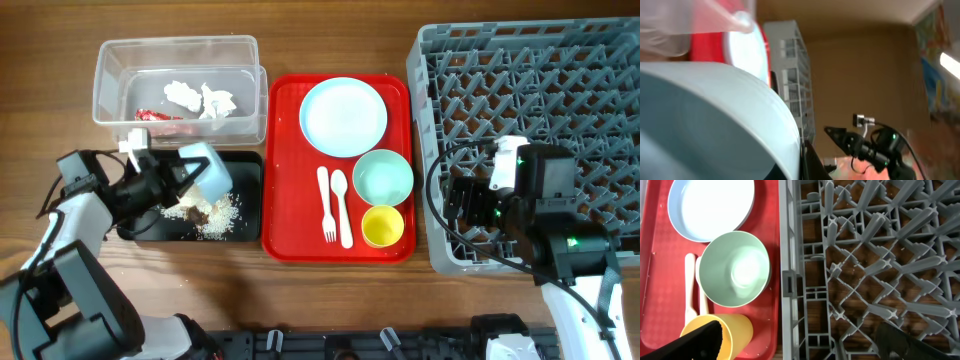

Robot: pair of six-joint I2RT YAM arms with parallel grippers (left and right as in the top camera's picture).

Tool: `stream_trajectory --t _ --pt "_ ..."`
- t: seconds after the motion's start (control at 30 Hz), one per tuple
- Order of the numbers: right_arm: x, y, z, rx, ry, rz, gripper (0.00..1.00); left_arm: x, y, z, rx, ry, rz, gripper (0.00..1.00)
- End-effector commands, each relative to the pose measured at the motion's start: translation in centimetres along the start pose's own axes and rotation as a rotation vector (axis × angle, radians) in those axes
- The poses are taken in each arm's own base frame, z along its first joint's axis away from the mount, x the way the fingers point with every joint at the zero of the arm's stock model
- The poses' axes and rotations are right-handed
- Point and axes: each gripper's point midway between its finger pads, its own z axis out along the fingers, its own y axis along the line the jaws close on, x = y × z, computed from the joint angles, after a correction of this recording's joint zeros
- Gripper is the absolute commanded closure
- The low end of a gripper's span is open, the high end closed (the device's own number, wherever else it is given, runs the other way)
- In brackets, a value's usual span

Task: Sort waste into correct bins and load items into the dishwasher rack

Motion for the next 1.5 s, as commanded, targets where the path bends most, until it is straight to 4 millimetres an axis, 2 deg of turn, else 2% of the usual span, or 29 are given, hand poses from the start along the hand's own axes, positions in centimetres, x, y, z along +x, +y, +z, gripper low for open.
stream_trajectory --t 0.0,0.13,0.2,0.27,0.33,0.43,0.53,0.6,0.67,0.73,0.8,0.83,0.87,0.9,0.93,0.97,1.0,1.1,1.17,1.27,1.3,1.37,1.4,1.43,1.47 --pt "-0.7 0.4 -0.5 -0.017 -0.018 0.000 0.00 0.2 -2.9 1.3 0.040 0.052 0.091 0.96" --pt "-0.7 0.5 -0.5 -0.017 -0.021 0.000 0.00 1.3 -3.3 4.7 -0.209 0.111 0.217 0.96" --pt "-0.8 0.5 -0.5 -0.018 -0.024 -0.001 0.00 2.8 -4.9 7.7 -0.300 0.164 0.364 0.96" --pt "-1.0 0.5 -0.5 -0.018 -0.031 -0.001 0.00 4.0 -4.6 10.5 -0.410 0.182 0.463 0.96" --pt "-1.0 0.5 -0.5 -0.018 -0.031 -0.001 0.00 5.9 -2.4 12.8 -0.568 0.223 0.556 0.96" --pt "-1.0 0.5 -0.5 -0.019 -0.030 -0.002 0.00 8.1 1.2 14.6 -0.763 0.279 0.650 0.96" --pt "-1.0 0.5 -0.5 -0.018 -0.029 -0.001 0.00 11.1 4.3 16.3 -0.824 0.393 0.681 0.96" --pt "-0.9 0.5 -0.5 -0.018 -0.028 -0.001 0.00 12.2 6.7 16.7 -0.874 0.444 0.677 0.96" --pt "-0.9 0.5 -0.5 -0.018 -0.028 -0.001 0.00 12.5 7.5 16.7 -0.887 0.463 0.667 0.93" --pt "-0.9 0.5 -0.5 -0.018 -0.028 -0.001 0.00 12.4 7.3 16.8 -0.880 0.457 0.671 0.80" --pt "-0.9 0.5 -0.5 -0.018 -0.028 -0.001 0.00 12.1 6.0 16.9 -0.858 0.437 0.686 0.66" --pt "-0.9 0.5 -0.5 -0.018 -0.028 -0.001 0.00 11.8 4.7 17.0 -0.841 0.424 0.696 0.58" --pt "-0.9 0.5 -0.5 -0.018 -0.027 -0.001 0.00 11.6 2.3 17.4 -0.794 0.407 0.709 0.50" --pt "-0.9 0.5 -0.5 -0.018 -0.027 -0.001 0.00 11.7 0.4 17.8 -0.739 0.403 0.715 0.45" --pt "-0.9 0.5 -0.5 -0.018 -0.027 -0.001 0.00 12.2 -2.6 18.5 -0.625 0.407 0.721 0.44" --pt "-0.9 0.5 -0.5 -0.018 -0.028 -0.001 0.00 13.0 -4.8 18.9 -0.531 0.419 0.715 0.45" --pt "-0.9 0.5 -0.5 -0.018 -0.028 -0.001 0.00 13.5 -5.7 18.9 -0.490 0.423 0.690 0.45" --pt "-0.9 0.5 -0.5 -0.018 -0.028 -0.001 0.00 15.9 -5.3 19.3 -0.481 0.491 0.665 0.44" --pt "-0.9 0.5 -0.5 -0.018 -0.028 -0.001 0.00 17.4 -4.2 19.8 -0.495 0.541 0.662 0.44" --pt "-0.9 0.5 -0.5 -0.018 -0.027 -0.001 0.00 21.3 -0.8 20.8 -0.541 0.681 0.637 0.46" --pt "-0.9 0.5 -0.5 -0.018 -0.028 -0.001 0.00 21.9 0.1 20.9 -0.560 0.705 0.632 0.47" --pt "-0.9 0.5 -0.5 -0.018 -0.026 -0.001 0.00 22.2 3.3 20.7 -0.690 0.711 0.627 0.50" --pt "-0.8 0.5 -0.5 -0.018 -0.025 -0.001 0.00 22.4 4.5 20.7 -0.722 0.722 0.627 0.60" --pt "-0.8 0.5 -0.5 -0.018 -0.024 -0.001 0.00 22.4 4.7 20.6 -0.728 0.727 0.623 0.73" --pt "-0.8 0.5 -0.5 -0.017 -0.023 -0.001 0.00 22.3 4.7 20.6 -0.728 0.725 0.623 0.90"
